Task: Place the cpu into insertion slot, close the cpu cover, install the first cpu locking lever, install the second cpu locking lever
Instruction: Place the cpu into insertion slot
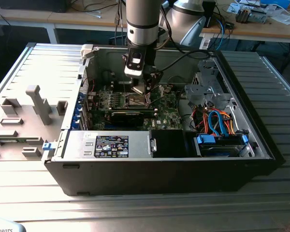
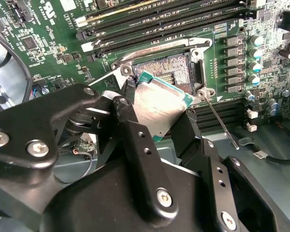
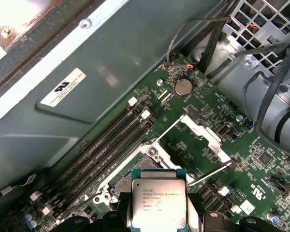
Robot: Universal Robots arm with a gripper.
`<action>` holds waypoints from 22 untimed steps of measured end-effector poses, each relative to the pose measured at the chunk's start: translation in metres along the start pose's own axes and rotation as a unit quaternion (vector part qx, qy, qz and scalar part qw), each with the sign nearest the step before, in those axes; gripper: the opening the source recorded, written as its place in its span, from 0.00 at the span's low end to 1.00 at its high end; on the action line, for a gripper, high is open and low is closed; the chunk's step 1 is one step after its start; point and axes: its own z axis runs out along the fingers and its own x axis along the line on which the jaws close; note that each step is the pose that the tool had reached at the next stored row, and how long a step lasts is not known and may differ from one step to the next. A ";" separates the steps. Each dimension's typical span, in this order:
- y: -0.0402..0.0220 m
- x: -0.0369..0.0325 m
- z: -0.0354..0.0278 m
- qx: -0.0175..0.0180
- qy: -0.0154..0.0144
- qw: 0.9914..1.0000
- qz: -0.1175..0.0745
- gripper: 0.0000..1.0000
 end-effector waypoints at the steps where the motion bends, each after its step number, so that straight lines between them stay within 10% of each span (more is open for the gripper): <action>1: 0.0000 0.0000 0.0001 0.000 0.000 1.000 0.001 0.54; 22: -0.0002 0.0000 0.0021 0.000 -0.003 1.000 0.027 0.54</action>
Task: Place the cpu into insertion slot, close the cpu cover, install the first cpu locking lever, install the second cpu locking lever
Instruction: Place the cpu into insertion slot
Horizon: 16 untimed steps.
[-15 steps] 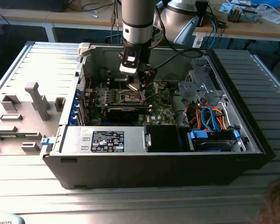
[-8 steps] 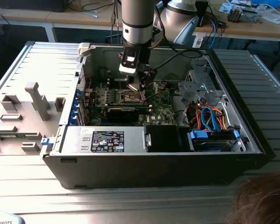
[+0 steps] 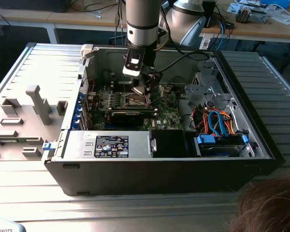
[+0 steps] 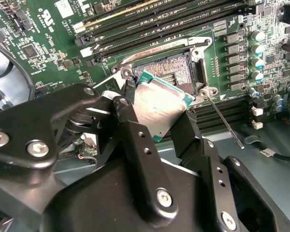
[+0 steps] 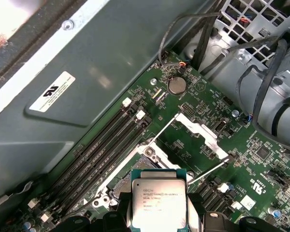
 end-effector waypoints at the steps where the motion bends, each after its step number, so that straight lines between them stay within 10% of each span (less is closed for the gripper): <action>1: 0.0000 0.0000 0.0001 0.000 0.000 1.000 0.001 0.54; 16: -0.0001 0.0000 0.0014 0.000 -0.002 1.000 0.024 0.54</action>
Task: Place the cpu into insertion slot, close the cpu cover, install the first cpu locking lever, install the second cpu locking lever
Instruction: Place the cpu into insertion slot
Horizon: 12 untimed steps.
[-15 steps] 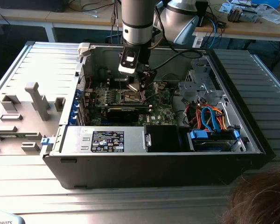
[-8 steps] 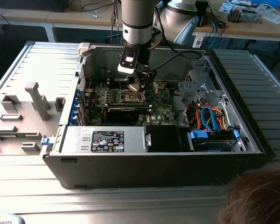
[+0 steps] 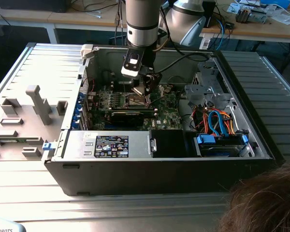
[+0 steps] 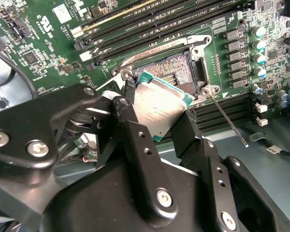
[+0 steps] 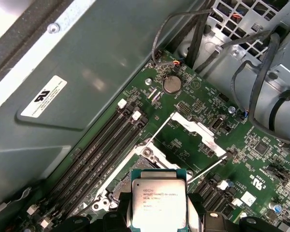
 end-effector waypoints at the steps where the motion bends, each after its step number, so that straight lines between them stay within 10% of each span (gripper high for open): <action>1: 0.0000 0.0000 0.0001 0.000 0.000 1.000 0.002 0.54; 12: -0.0001 0.0000 0.0010 0.000 -0.001 1.000 0.017 0.54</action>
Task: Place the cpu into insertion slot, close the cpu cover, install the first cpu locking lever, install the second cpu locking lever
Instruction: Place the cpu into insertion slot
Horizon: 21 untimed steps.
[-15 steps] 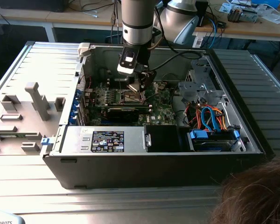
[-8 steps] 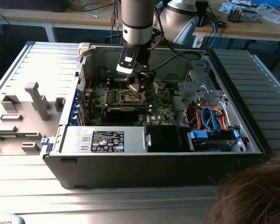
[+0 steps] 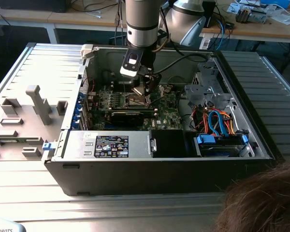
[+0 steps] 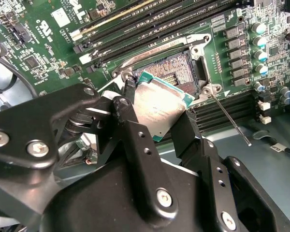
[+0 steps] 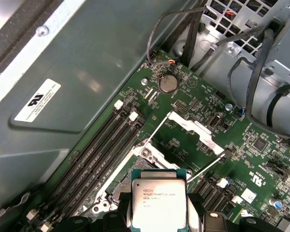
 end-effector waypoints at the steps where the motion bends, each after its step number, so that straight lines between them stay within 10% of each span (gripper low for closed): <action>1: 0.0000 0.0000 0.0001 0.000 0.000 1.000 0.001 0.54; 21: -0.0001 0.0000 0.0022 0.000 -0.003 0.999 0.035 0.54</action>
